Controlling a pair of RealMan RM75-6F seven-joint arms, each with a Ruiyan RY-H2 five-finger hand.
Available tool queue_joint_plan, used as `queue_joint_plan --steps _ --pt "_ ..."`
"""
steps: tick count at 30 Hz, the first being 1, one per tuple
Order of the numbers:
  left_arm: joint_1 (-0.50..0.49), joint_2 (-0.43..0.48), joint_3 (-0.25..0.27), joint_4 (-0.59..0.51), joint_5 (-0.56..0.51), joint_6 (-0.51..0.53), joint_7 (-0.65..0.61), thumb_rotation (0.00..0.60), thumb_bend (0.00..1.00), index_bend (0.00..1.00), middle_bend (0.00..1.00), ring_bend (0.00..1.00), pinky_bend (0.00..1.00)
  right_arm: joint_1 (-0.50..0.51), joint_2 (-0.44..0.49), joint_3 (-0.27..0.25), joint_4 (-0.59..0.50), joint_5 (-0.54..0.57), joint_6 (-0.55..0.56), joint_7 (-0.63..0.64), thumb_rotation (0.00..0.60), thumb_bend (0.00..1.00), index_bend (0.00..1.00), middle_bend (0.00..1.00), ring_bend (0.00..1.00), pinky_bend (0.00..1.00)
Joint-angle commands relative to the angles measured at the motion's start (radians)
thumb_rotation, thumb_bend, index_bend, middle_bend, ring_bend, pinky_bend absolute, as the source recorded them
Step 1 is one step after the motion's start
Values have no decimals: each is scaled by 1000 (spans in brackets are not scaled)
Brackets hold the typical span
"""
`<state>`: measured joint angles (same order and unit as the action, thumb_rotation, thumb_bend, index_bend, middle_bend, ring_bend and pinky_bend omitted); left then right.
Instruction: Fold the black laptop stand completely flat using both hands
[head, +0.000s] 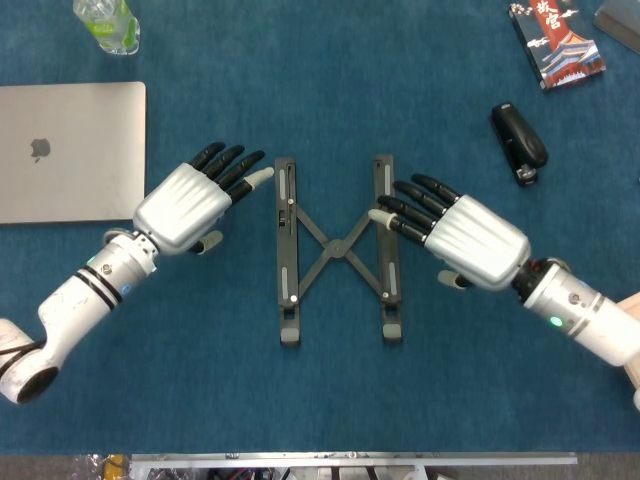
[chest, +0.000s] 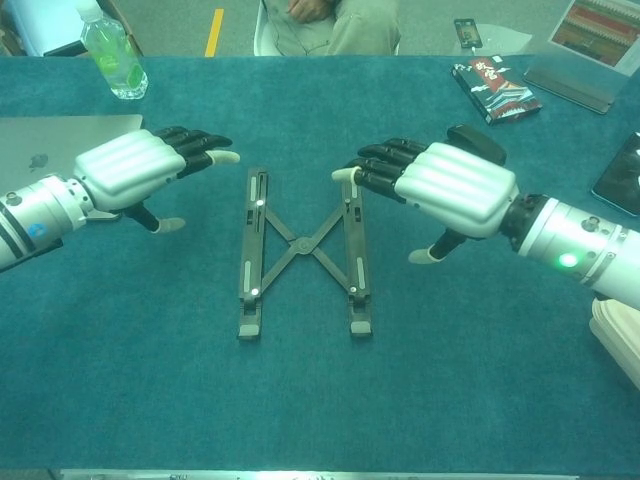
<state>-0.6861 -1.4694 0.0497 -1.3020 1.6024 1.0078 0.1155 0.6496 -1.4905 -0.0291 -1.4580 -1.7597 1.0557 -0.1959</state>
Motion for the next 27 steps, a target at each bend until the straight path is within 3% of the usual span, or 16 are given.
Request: queue_joint_plan --steps 1,15,27 --pt "-2 -5 -5 2 -8 -8 8 600 247 0 0 0 83 6 -24 -5 31 -9 -1 -21 600 0 0 101 0 91" --pt "-5 -43 -12 30 -38 -44 1 600 247 0 0 0 83 26 -123 -8 141 -47 23 -81 600 0 0 97 0 68" --pt "-17 -92 -29 42 -71 -80 -1 600 247 0 0 0 82 29 -190 -37 262 -87 72 -52 600 0 0 87 0 48"
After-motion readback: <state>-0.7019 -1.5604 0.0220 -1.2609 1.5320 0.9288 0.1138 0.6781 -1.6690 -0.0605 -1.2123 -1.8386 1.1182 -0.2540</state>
